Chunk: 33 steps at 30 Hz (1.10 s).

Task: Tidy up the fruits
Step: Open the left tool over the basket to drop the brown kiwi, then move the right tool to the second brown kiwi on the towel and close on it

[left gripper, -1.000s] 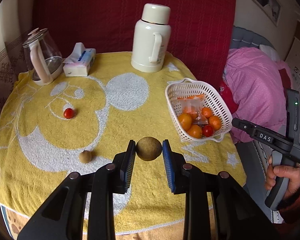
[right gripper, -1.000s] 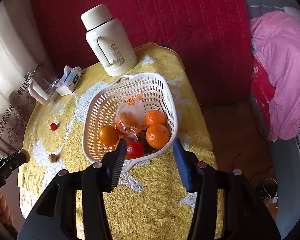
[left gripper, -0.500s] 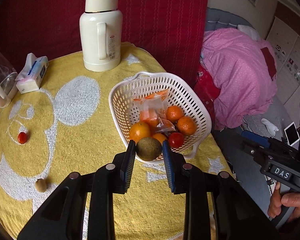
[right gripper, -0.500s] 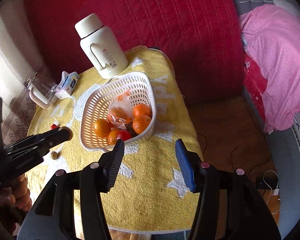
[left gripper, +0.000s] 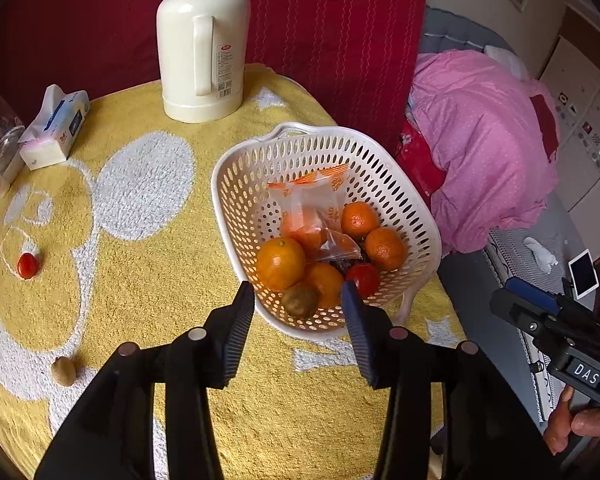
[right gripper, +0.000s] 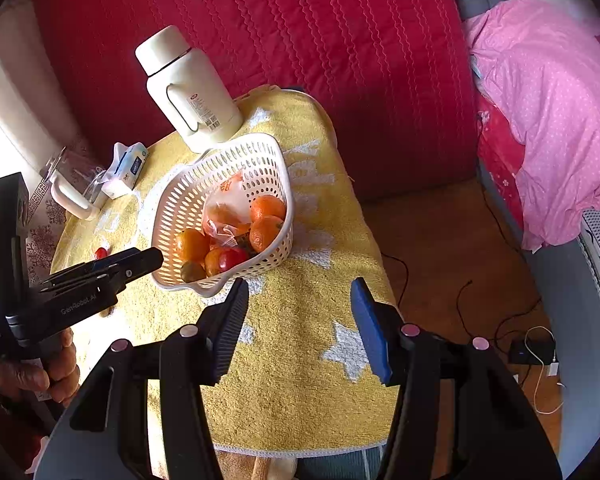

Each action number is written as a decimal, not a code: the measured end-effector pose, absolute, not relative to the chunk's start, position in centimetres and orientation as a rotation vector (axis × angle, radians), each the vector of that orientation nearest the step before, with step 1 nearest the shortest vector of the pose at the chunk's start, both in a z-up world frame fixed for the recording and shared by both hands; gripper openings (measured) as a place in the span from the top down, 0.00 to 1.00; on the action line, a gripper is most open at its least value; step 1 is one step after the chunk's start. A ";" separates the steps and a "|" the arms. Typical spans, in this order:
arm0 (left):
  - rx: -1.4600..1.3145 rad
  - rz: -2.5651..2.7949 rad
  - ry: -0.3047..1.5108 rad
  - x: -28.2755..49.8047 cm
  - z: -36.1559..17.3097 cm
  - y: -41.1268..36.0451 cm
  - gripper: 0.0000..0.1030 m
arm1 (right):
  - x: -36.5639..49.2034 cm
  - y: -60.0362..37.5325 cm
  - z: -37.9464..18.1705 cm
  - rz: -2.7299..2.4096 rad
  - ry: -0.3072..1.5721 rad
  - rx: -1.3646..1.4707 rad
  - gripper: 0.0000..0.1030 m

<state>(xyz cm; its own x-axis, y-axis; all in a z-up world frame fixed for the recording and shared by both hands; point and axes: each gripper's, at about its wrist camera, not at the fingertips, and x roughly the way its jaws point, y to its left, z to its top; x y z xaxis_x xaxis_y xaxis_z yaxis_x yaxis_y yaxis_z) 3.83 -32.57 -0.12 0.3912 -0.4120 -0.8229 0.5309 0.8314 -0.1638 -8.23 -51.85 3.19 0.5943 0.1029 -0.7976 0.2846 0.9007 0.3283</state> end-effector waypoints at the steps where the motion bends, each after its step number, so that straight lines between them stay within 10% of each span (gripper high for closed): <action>1: 0.130 -0.596 1.002 3.8 0.0 -32.2 0.56 | -8.1 -51.6 3.2 -0.106 0.935 0.453 0.47; 6: 0.108 -0.537 0.979 3.9 0.9 -29.6 0.37 | -7.1 -50.0 3.7 -0.078 0.923 0.447 0.47; 16: 0.049 -0.362 0.993 4.1 1.3 -21.6 0.35 | -4.5 -44.8 4.6 0.043 0.916 0.410 0.42; 26: -0.025 -0.157 0.979 4.1 2.2 -12.3 0.13 | -1.5 -38.4 4.8 0.149 0.930 0.371 0.11; 33: -0.055 -0.037 0.999 4.0 2.1 -6.5 0.13 | 0.1 -33.3 4.4 0.229 0.954 0.338 0.10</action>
<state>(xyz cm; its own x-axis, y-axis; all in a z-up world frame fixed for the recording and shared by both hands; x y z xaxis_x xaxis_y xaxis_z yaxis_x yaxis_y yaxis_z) 4.01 -6.52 2.10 0.5403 -0.0567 -0.8396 0.0062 0.9980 -0.0635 0.11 -33.34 4.36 0.5606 0.3373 -0.7563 -0.0429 0.9239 0.3802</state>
